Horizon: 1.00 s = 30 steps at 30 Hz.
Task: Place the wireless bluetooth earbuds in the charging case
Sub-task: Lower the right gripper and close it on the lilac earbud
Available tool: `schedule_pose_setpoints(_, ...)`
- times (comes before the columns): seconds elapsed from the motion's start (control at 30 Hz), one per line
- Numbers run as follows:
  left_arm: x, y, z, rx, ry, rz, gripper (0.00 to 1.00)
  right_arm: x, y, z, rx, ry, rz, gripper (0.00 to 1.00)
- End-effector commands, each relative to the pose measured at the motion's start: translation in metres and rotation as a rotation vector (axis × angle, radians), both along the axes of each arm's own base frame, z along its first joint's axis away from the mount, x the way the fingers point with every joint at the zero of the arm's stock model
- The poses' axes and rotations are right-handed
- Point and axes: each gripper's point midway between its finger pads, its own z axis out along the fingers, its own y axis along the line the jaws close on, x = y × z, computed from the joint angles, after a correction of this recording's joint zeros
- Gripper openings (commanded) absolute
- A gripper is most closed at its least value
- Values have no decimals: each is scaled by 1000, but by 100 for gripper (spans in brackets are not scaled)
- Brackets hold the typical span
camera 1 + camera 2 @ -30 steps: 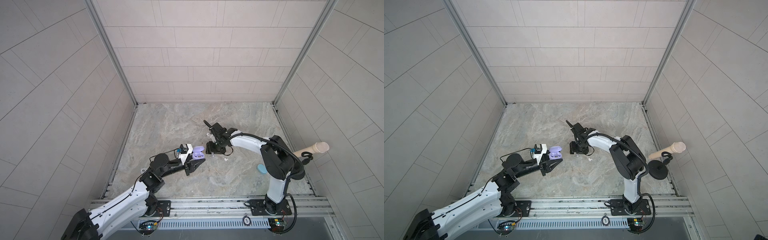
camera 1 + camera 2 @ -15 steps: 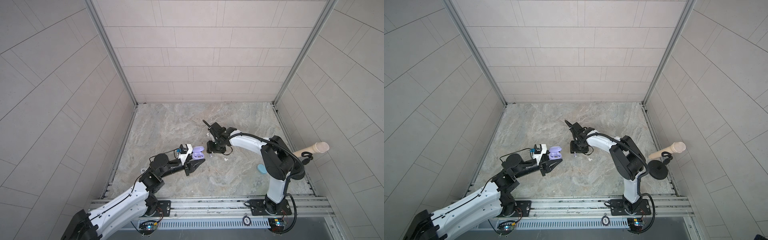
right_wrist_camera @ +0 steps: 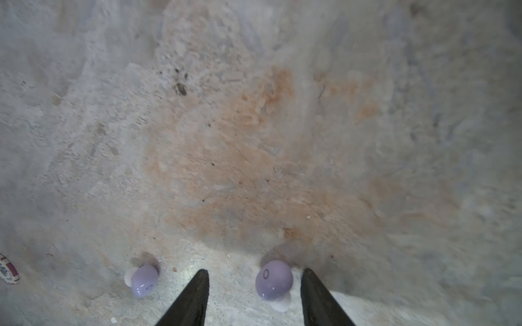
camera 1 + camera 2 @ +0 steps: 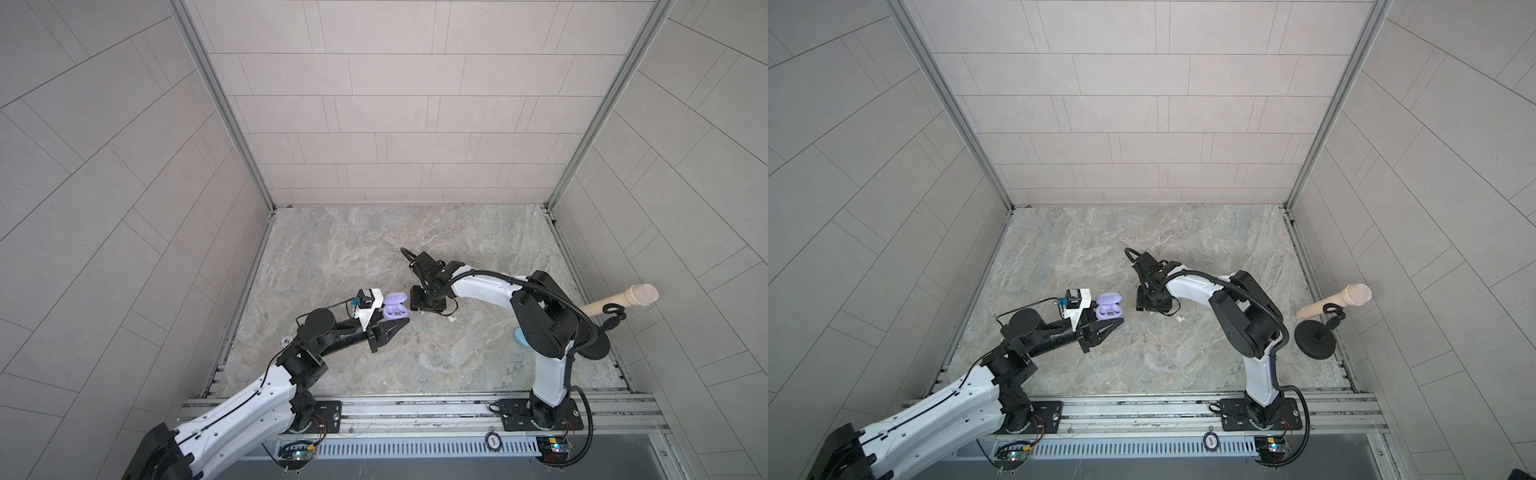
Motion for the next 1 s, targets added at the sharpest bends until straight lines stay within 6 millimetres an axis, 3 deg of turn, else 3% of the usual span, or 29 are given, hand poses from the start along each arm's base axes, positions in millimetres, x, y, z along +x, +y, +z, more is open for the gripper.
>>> schedule_pose_setpoints(0.0,-1,3,3,-19,-6,6,9,0,2,-6,-20,18,-17,55)
schedule_pose_setpoints(0.4,-2,5,3,-22,-5,14,9,1,15,-4,-17,33,51,55)
schedule_pose_setpoints(0.63,-3,6,4,-24,-9,12,9,2,-4,0,-165,21,152,54)
schedule_pose_setpoints(0.97,-4,7,4,-24,-8,12,9,-2,-6,-1,-203,59,220,44)
